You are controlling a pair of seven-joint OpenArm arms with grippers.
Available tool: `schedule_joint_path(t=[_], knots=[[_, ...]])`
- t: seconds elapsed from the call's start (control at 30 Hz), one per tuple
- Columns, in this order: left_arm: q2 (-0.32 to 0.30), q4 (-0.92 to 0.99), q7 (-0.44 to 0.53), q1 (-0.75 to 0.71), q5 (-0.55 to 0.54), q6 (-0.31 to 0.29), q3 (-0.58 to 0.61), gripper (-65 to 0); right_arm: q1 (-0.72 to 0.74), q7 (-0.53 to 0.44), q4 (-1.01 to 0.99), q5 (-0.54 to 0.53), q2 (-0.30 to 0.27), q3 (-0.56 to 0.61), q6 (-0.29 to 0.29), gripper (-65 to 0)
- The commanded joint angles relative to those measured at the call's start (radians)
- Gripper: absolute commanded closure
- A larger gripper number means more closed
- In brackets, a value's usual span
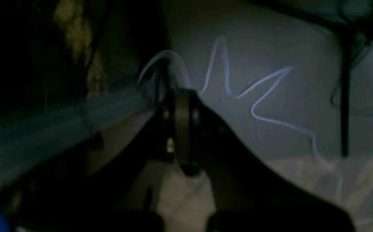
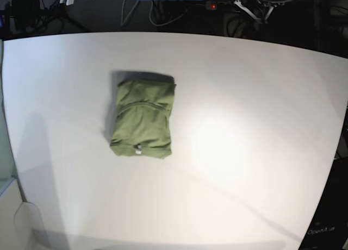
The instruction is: Fold the T-shirt properly
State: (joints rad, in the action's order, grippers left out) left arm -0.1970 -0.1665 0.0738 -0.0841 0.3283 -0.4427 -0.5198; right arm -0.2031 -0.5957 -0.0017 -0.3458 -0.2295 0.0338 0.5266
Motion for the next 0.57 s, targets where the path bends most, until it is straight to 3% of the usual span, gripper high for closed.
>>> schedule_joint_path(t=[0.0,0.1,0.13,0.23,0.3,0.33,0.43,0.53], knots=[[-0.012,0.025,0.027,-0.009,0.001,0.020,0.002,-1.5,0.057,-0.094,0.002,-0.009,-0.011,-0.001,0.023,-0.3],[-0.011,0.061,0.065,-0.006,0.002,0.120,0.002,-1.5,0.104,-0.088,0.002,-0.009,0.003,-0.001,0.005,-0.4],[-0.009,0.068,0.060,0.004,0.002,0.166,0.002,-1.5,0.104,-0.062,0.002,-0.009,0.006,-0.001,-0.036,-0.6],[0.023,0.071,0.025,0.013,0.007,0.336,0.045,-1.6,0.069,0.046,0.002,-0.009,0.014,0.071,-0.234,-0.7],[0.054,0.071,-0.004,0.014,0.009,0.405,0.074,-1.7,0.057,0.132,0.019,-0.009,0.032,0.174,-0.357,-0.7],[0.066,0.071,-0.021,0.014,0.009,0.417,0.092,-1.8,0.057,0.170,0.042,-0.009,0.035,0.225,-0.414,-0.7],[0.106,0.071,-0.055,0.020,0.002,0.428,0.115,-1.8,0.069,0.208,0.053,-0.011,0.051,0.303,-0.512,-0.9],[0.118,0.071,-0.067,0.020,-0.002,0.430,0.112,-1.9,0.084,0.230,0.025,-0.011,0.052,0.305,-0.523,-0.9]])
